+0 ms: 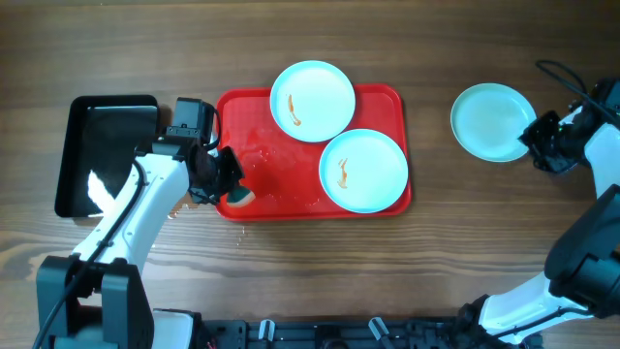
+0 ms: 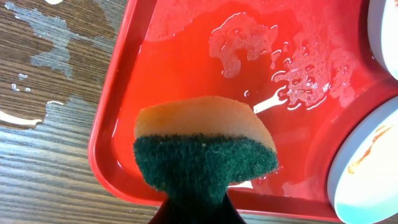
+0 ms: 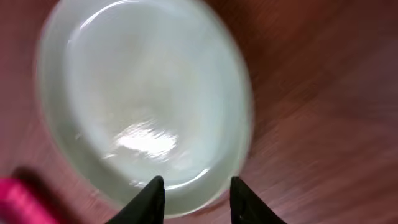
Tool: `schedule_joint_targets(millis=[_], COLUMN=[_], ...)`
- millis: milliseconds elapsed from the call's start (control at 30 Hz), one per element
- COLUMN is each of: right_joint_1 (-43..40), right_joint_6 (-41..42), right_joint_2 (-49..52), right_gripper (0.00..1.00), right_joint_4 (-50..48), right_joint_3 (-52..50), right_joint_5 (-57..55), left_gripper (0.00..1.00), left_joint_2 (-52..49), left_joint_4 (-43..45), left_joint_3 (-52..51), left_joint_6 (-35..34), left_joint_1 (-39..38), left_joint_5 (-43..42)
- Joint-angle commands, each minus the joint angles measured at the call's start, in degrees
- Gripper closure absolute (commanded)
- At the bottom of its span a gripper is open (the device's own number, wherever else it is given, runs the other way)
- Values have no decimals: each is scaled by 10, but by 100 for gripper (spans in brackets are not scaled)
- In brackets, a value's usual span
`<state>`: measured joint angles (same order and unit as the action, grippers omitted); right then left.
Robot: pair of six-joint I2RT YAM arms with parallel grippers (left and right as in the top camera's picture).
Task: Clean dirty plates on tray and stack at the side
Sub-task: 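Release the plate and move the right gripper back toward the tray, then lower the right gripper onto the upper-left plate's rim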
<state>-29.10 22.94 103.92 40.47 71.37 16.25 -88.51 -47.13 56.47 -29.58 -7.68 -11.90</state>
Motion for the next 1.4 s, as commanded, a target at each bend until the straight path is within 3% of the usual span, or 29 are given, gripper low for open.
schedule_joint_targets(millis=[0, 100, 233, 400, 567, 800, 1067, 1200, 1300, 1367], right_joint_1=[5, 28, 99, 229, 333, 413, 481, 526, 567, 583], right_joint_6=[-45, -83, -130, -135, -88, -89, 32, 80, 127, 149], right_joint_2=[-10, -13, -13, -13, -13, -13, -13, -10, 1, 15], right_gripper=[62, 55, 42, 42, 41, 40, 39, 45, 92, 96], right_joint_4=[-2, -6, 2, 8, 11, -50, -221, -287, -308, -310], right_joint_3=[-3, -3, -3, -3, -3, -3, -3, -3, -3, -3], right_joint_5=[180, 249, 229, 117, -12, -14, 58, 20, -71, -123], left_gripper=[96, 96, 96, 96, 96, 96, 96, 96, 96, 96], left_joint_2=[-4, -4, -4, -4, -4, -4, -4, -4, -4, -4], left_joint_4=[2, 5, 10, 10, 11, 11, 19, 19, 17, 15], left_joint_3=[-4, -4, -4, -4, -4, -4, -4, -4, -4, -4], left_joint_6=[7, 7, 7, 7, 7, 7, 7, 9, 9, 9], left_joint_1=[4, 4, 4, 4, 4, 4, 4, 4, 4, 4], left_joint_5=[-7, -7, -7, -7, -7, -7, -7, -7, -7, -7])
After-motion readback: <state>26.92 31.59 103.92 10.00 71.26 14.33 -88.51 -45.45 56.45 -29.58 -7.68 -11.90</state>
